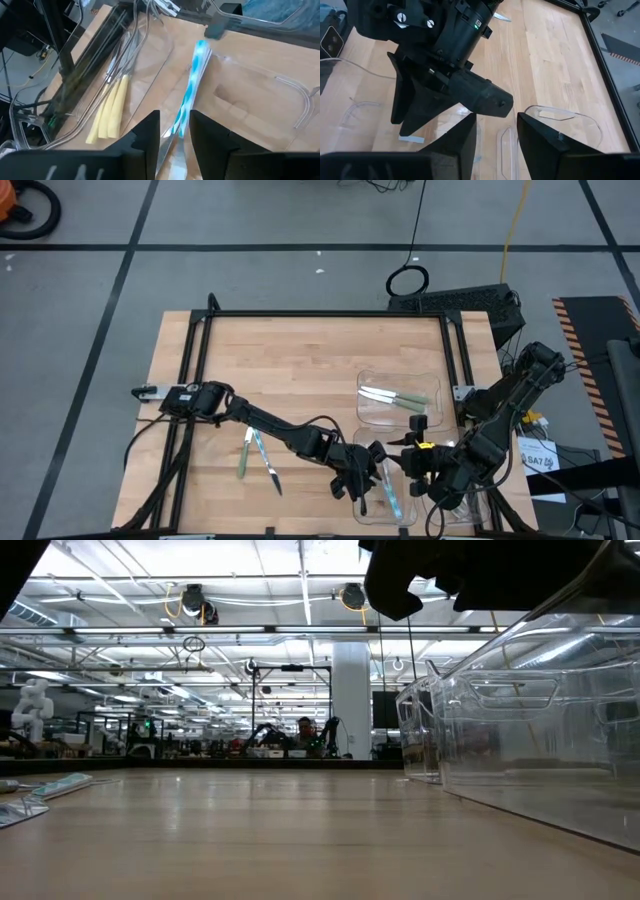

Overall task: Sort silverware by color (type)
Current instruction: Put the blue knife into the bottom left transparent bin

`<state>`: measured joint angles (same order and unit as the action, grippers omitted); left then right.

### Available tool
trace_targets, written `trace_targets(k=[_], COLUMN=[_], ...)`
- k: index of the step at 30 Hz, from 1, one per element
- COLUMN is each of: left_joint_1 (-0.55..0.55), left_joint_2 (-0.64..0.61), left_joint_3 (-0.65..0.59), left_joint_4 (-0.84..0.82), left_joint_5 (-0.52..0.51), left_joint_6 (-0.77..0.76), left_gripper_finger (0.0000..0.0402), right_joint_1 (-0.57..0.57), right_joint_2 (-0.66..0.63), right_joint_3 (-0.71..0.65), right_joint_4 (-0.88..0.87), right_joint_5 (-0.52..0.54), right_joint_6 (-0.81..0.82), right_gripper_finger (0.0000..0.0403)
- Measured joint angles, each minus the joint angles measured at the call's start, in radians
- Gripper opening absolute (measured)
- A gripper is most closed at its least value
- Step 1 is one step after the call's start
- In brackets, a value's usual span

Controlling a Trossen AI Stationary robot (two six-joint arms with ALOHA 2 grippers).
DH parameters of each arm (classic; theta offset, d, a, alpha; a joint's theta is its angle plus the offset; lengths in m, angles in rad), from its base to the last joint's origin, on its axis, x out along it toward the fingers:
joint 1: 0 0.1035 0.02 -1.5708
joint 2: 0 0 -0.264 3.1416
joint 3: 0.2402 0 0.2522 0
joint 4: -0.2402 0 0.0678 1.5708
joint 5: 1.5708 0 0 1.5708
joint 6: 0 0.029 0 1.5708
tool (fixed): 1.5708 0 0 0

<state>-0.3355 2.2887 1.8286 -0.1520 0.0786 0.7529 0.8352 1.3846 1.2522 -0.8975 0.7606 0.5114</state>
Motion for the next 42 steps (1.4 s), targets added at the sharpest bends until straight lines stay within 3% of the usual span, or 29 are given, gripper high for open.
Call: trace_targets(k=[3,6,10,15,18,22,25,28,32,35,38,42], left_joint_1=[-0.008,-0.027,-0.053,-0.075,-0.113,-0.134,-0.141,-0.156,-0.160,-0.159,-0.158,-0.158], left_joint_2=[0.000,-0.005,-0.012,-0.017,-0.014,-0.014,-0.014,-0.013,-0.015,-0.047,-0.138,-0.317], left_joint_3=[0.002,0.064,0.286,0.457,0.475,0.460,0.437,0.425,0.347,0.213,-0.002,-0.317], left_joint_4=[-0.005,-0.125,-0.472,-0.837,-0.988,-1.220,-1.298,-1.357,-1.364,-1.354,-1.274,-1.034], left_joint_5=[-0.032,-0.115,-0.160,-0.072,-0.088,-0.120,-0.203,-0.216,-0.218,-0.219,-0.220,-0.174], left_joint_6=[-0.025,-0.081,-0.203,-0.408,-0.423,-0.583,-0.675,-0.723,-0.750,-0.776,-0.786,-0.782], left_gripper_finger=[0.0116,0.0117,0.0117,0.0117,0.0118,0.0118,0.0118,0.0118,0.0118,0.0118,0.0118,0.0118], right_joint_1=[0.000,0.000,0.000,0.000,0.000,0.000,0.000,-0.001,-0.001,0.000,0.000,-0.001], right_joint_2=[0.000,0.000,0.000,0.000,0.000,0.000,0.000,0.000,0.000,0.000,0.000,0.000], right_joint_3=[0.000,0.000,0.001,0.001,0.001,0.001,0.001,0.000,0.000,0.000,0.000,0.000], right_joint_4=[0.000,0.005,0.003,0.003,0.002,0.002,0.002,0.002,0.002,0.001,0.001,-0.005], right_joint_5=[0.001,0.003,0.003,0.002,0.001,0.001,0.001,0.003,0.003,0.002,0.002,0.003], right_joint_6=[0.000,0.000,0.000,0.000,0.000,0.000,-0.001,-0.001,0.000,0.000,-0.001,-0.001], right_gripper_finger=[0.0136,0.0136,0.0136,0.0136,0.0136,0.0136,0.0136,0.0136,0.0136,0.0136,0.0136,0.0136])
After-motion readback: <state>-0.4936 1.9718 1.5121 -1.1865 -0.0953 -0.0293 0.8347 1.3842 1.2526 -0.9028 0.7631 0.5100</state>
